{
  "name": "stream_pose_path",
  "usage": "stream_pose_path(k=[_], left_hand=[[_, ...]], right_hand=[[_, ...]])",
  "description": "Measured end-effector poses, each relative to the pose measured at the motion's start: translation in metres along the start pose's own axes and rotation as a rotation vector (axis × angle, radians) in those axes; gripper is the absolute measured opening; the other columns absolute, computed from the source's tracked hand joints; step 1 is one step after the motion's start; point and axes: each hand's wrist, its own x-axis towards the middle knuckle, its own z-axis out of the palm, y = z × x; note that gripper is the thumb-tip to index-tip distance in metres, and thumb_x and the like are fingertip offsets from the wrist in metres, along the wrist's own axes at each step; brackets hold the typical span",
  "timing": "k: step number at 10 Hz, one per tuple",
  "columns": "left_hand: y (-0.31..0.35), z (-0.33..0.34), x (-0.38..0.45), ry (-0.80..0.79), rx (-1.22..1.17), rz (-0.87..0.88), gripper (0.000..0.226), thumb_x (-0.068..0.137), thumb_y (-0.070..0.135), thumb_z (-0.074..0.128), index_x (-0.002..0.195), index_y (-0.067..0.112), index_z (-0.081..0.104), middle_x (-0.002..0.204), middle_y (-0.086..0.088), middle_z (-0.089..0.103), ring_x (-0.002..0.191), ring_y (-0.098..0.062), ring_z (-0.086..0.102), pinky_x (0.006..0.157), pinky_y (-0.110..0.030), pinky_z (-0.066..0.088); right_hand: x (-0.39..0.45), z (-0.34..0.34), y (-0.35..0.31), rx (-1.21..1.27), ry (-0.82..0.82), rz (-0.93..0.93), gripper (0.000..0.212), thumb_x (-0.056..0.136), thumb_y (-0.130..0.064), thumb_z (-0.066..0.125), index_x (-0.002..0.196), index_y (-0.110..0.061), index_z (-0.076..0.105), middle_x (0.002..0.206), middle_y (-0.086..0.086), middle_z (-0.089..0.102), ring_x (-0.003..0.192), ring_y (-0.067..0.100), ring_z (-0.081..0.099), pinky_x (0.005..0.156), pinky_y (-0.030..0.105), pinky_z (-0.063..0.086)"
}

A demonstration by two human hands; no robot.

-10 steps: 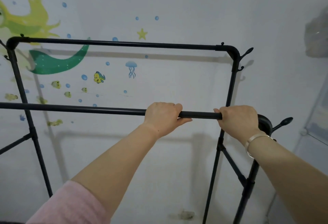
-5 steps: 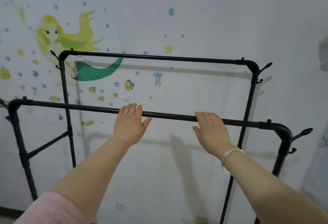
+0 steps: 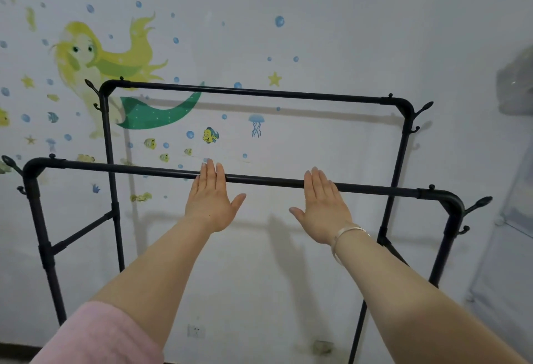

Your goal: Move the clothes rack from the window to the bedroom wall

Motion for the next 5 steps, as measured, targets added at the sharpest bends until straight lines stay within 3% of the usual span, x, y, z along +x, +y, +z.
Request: stream_pose_path(k=[3, 5], left_hand=[[-0.012, -0.025, 0.002, -0.161, 0.026, 0.032, 0.088, 0.09, 0.068, 0.016, 0.15, 0.01, -0.011, 0.16, -0.013, -0.016, 0.145, -0.025, -0.015, 0.116, -0.041, -0.004], [-0.019, -0.046, -0.02, -0.2, -0.029, 0.084, 0.081, 0.091, 0.066, 0.02, 0.151, 0.019, -0.008, 0.161, -0.01, -0.013, 0.145, -0.026, -0.013, 0.116, -0.044, -0.004]], right_hand=[[-0.003, -0.015, -0.007, 0.012, -0.103, 0.06, 0.085, 0.094, -0.063, 0.018, 0.149, -0.008, -0.015, 0.16, 0.01, -0.018, 0.144, 0.024, -0.02, 0.116, 0.038, -0.008], [-0.029, -0.03, -0.002, 0.19, -0.048, 0.079, 0.079, 0.095, -0.062, 0.018, 0.152, -0.015, -0.008, 0.161, 0.006, -0.014, 0.146, 0.022, -0.015, 0.116, 0.04, -0.006]])
